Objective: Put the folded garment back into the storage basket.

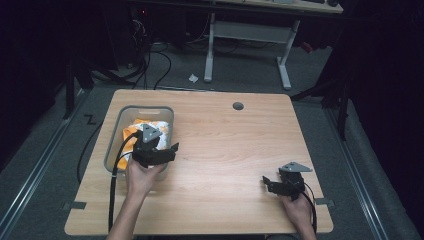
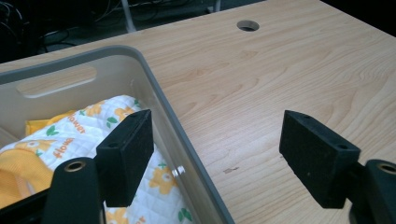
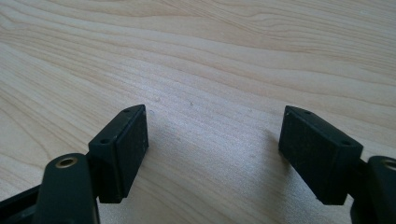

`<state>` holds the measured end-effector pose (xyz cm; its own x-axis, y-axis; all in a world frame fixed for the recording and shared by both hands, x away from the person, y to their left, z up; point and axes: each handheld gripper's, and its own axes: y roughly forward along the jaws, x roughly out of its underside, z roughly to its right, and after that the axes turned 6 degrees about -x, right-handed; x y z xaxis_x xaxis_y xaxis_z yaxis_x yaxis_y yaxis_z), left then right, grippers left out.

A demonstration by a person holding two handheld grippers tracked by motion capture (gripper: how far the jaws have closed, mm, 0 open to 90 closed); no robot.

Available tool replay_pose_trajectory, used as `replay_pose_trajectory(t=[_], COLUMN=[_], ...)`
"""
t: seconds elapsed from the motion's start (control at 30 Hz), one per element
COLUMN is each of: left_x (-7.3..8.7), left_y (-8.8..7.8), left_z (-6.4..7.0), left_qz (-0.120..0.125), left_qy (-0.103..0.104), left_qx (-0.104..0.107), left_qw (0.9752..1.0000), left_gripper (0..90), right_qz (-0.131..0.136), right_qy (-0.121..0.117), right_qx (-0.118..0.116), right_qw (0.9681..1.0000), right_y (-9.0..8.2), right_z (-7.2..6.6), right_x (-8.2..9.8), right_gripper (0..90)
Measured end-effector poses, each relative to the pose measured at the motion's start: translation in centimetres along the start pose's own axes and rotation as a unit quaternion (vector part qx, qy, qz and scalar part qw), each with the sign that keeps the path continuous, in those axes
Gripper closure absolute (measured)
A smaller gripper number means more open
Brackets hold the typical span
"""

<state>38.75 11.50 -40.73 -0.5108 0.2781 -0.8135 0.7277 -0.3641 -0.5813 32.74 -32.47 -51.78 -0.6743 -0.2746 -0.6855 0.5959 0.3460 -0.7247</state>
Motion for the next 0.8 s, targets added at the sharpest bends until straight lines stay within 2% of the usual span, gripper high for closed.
replay_pose_trajectory(t=[0.43, 0.8], left_x=[0.5, 1.3], left_y=[0.4, 1.2], left_z=[1.0, 2.9], left_qz=[0.000, -0.004], left_qy=[0.003, 0.002], left_qx=[0.011, 0.036], left_qw=[0.9999, 0.9993], left_gripper=[26.7, 27.0], right_qz=[0.000, 0.000], right_qy=[0.000, 0.000], right_qx=[0.000, 0.000], right_qw=[1.0000, 1.0000], right_y=[0.0, 0.0], right_z=[0.0, 0.0], right_x=[0.0, 0.0], right_gripper=[24.3, 24.3])
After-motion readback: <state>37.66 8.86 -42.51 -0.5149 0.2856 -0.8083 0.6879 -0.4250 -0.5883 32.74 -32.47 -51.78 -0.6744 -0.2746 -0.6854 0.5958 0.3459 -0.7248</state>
